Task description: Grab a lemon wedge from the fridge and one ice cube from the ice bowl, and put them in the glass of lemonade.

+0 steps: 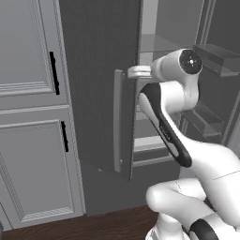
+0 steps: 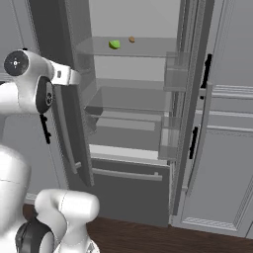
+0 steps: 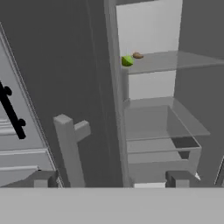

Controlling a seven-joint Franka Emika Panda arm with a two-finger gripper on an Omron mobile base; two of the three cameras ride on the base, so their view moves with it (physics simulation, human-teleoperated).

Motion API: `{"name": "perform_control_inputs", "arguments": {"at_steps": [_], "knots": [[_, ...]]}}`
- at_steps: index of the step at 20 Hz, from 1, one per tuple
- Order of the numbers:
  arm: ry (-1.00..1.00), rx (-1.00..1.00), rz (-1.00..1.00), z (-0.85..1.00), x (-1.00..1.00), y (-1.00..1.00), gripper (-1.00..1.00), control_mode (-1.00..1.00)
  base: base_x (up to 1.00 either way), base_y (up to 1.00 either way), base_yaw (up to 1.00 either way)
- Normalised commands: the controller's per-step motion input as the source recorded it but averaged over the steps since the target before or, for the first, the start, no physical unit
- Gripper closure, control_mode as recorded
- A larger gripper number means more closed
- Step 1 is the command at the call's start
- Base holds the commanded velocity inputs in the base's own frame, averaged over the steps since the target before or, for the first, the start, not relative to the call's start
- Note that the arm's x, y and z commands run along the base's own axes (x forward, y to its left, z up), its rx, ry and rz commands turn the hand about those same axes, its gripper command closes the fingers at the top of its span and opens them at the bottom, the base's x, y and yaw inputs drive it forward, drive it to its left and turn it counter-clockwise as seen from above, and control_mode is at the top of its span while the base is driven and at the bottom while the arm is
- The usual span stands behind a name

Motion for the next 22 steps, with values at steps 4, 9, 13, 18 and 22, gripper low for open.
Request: {"name": "perform_control_inputs", "arguments": {"at_steps": [4, 9, 13, 18, 22], "knots": [[0.10, 0.37, 0.13, 0.34, 0.00, -1.00, -1.00, -1.00, 0.00, 0.00, 0.00], [0.35, 0.20, 0.22, -0.32, 0.81, -0.54, -1.00, -1.00, 0.00, 0.00, 0.00], [0.52, 0.11, 0.11, -0.46, 1.00, -0.04, -1.00, -1.00, 0.00, 0.00, 0.00], [0.27, 0.17, 0.21, -0.48, 0.49, -0.05, -1.00, -1.00, 0.00, 0.00, 0.00], [-0.18, 0.23, 0.11, -0.74, -0.07, -0.03, -1.00, -1.00, 0.00, 0.00, 0.00]]}}
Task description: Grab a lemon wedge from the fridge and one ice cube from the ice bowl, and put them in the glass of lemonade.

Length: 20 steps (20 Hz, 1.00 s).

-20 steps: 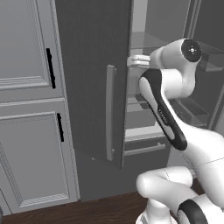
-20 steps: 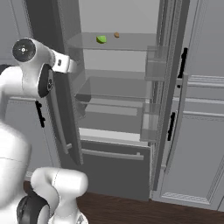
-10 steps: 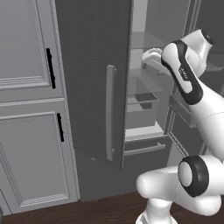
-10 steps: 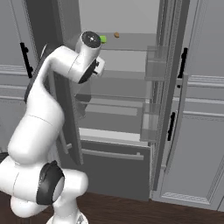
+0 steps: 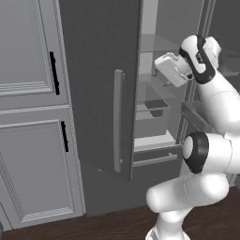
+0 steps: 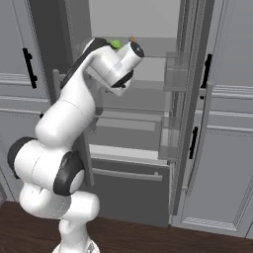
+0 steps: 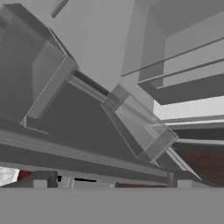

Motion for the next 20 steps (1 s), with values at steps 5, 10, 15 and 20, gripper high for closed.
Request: {"name": "perform_control_inputs", "arguments": {"at_steps": [5, 10, 15, 20], "knots": [[-0.09, 0.12, 0.02, -0.60, 0.11, 0.20, -1.00, -1.00, 0.00, 0.00, 0.00], [0.05, 0.01, 0.00, -0.12, 0.31, 0.55, -1.00, -1.00, 0.00, 0.00, 0.00], [0.00, 0.02, 0.00, -0.41, 0.19, 0.62, -1.00, -1.00, 0.00, 0.00, 0.00], [-0.02, 0.16, 0.00, -0.67, -0.14, 0.54, -1.00, -1.00, 0.00, 0.00, 0.00]]}}
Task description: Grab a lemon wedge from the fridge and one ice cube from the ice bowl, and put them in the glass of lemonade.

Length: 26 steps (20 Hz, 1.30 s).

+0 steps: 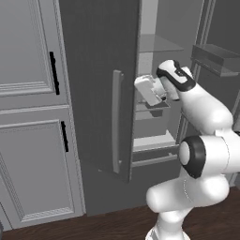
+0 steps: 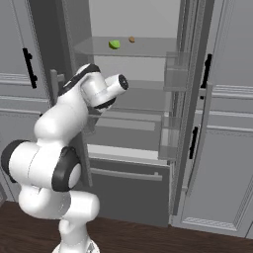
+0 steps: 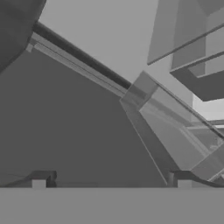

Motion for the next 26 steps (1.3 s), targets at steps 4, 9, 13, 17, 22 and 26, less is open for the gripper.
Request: {"name": "perform_control_inputs", "arguments": {"at_steps": [4, 9, 13, 17, 22, 26], "knots": [[-0.16, 0.25, 0.00, -0.29, -0.13, 0.60, -1.00, -1.00, 0.00, 0.00, 0.00], [-0.20, 0.15, 0.00, 0.01, -0.04, 0.92, -1.00, -1.00, 0.00, 0.00, 0.00], [-0.16, 0.02, 0.02, 0.12, -0.39, 1.00, -1.00, -1.00, 0.00, 0.00, 0.00], [-0.04, 0.00, 0.09, 0.23, -0.68, 1.00, -1.00, -1.00, 0.00, 0.00, 0.00], [0.00, -0.07, 0.16, 0.48, -0.59, 0.87, -1.00, -1.00, 0.00, 0.00, 0.00], [-0.05, -0.19, 0.06, 0.38, -0.19, 0.90, -1.00, -1.00, 0.00, 0.00, 0.00]]}}
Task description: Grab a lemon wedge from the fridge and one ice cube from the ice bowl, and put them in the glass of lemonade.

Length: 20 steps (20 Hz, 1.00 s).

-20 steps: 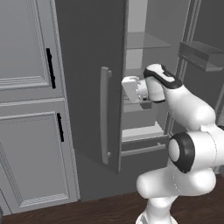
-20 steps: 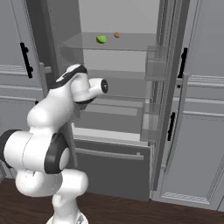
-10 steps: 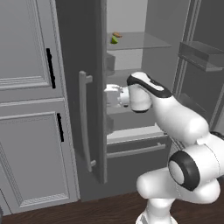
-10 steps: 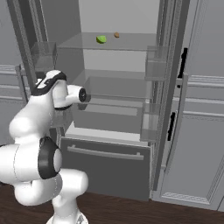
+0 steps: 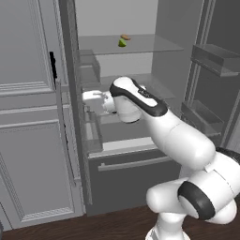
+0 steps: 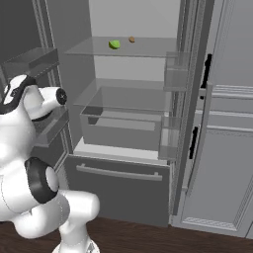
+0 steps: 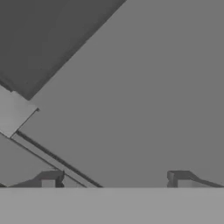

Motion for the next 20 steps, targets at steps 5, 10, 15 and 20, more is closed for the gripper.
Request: {"name": "perform_control_inputs", "arguments": {"at_steps": [5, 10, 15, 20], "knots": [[-0.11, -0.18, 0.00, 0.09, -0.22, 0.47, -1.00, -1.00, 0.00, 0.00, 0.00], [-0.09, -0.12, 0.00, 0.28, -0.99, -0.47, -1.00, -1.00, 0.00, 0.00, 0.00], [0.01, -0.11, -0.06, 0.47, -0.71, -0.97, -1.00, -1.00, 0.00, 0.00, 0.00], [0.13, -0.20, -0.26, 0.38, -0.28, -0.88, -1.00, -1.00, 0.00, 0.00, 0.00]]}}
